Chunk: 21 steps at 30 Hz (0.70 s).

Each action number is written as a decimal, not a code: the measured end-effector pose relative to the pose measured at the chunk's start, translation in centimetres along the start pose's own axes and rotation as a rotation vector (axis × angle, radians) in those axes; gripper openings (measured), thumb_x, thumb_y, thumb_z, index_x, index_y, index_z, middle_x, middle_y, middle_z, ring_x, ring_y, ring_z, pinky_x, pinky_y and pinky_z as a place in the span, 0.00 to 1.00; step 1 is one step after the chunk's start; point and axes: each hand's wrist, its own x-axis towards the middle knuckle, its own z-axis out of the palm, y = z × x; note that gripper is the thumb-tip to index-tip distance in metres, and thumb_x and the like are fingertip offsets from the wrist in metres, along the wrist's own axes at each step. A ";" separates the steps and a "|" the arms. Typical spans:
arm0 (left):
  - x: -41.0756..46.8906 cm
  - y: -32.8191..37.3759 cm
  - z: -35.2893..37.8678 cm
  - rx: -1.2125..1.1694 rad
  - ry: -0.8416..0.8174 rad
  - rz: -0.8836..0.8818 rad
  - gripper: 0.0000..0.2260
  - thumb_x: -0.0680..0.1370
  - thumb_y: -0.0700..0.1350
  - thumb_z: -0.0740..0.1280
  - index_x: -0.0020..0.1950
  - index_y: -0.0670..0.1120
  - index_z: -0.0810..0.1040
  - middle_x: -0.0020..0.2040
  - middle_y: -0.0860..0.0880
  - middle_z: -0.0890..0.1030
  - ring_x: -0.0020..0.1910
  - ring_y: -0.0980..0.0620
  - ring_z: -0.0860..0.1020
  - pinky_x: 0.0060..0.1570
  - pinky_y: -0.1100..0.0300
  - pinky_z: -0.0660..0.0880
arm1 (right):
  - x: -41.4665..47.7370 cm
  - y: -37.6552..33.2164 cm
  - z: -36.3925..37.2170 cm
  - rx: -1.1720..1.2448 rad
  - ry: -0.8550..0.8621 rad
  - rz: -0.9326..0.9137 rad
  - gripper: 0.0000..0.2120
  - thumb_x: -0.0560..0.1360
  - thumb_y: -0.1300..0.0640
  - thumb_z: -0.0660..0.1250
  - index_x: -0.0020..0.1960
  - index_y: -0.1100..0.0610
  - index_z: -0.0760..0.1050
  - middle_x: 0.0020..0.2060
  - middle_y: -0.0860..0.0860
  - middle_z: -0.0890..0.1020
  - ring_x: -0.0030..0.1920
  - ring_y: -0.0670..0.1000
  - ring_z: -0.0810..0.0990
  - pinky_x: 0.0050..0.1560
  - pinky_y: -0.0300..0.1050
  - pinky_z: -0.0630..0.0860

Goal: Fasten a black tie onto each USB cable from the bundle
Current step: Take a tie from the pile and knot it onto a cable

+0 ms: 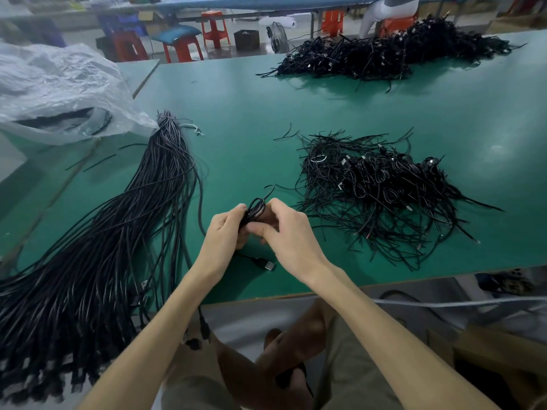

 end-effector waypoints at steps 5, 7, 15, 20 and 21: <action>0.0 0.0 0.2 0.041 -0.013 0.018 0.22 0.86 0.46 0.56 0.31 0.50 0.64 0.27 0.55 0.62 0.26 0.56 0.58 0.26 0.65 0.57 | -0.1 0.1 0.4 -0.161 0.041 -0.036 0.09 0.81 0.55 0.68 0.47 0.58 0.71 0.43 0.54 0.83 0.44 0.57 0.81 0.48 0.59 0.77; 0.0 0.1 0.2 0.043 -0.018 0.031 0.23 0.85 0.49 0.56 0.29 0.52 0.65 0.26 0.56 0.62 0.26 0.56 0.57 0.26 0.65 0.57 | -0.3 0.0 0.4 -0.251 0.056 -0.077 0.10 0.83 0.54 0.65 0.47 0.58 0.69 0.44 0.55 0.83 0.44 0.59 0.80 0.47 0.60 0.77; 0.4 -0.2 -0.5 -0.045 0.047 -0.012 0.20 0.83 0.51 0.57 0.30 0.54 0.64 0.28 0.55 0.63 0.26 0.55 0.57 0.24 0.65 0.58 | -0.2 -1.3 0.8 -0.259 0.063 -0.152 0.10 0.84 0.55 0.62 0.47 0.58 0.68 0.42 0.54 0.81 0.42 0.58 0.78 0.46 0.60 0.75; 0.1 0.0 -0.8 0.063 -0.023 0.023 0.22 0.86 0.52 0.55 0.33 0.50 0.72 0.29 0.51 0.67 0.28 0.52 0.62 0.27 0.61 0.61 | -0.5 -1.1 0.1 -0.262 0.059 -0.149 0.10 0.85 0.54 0.62 0.46 0.57 0.68 0.41 0.52 0.81 0.40 0.56 0.78 0.45 0.59 0.75; 0.1 0.2 -1.0 0.128 -0.055 0.043 0.22 0.87 0.51 0.55 0.36 0.48 0.75 0.29 0.50 0.71 0.28 0.52 0.67 0.29 0.62 0.65 | -0.6 -0.9 -0.3 -0.262 0.059 -0.137 0.10 0.85 0.54 0.62 0.46 0.57 0.67 0.41 0.52 0.80 0.40 0.56 0.77 0.45 0.59 0.75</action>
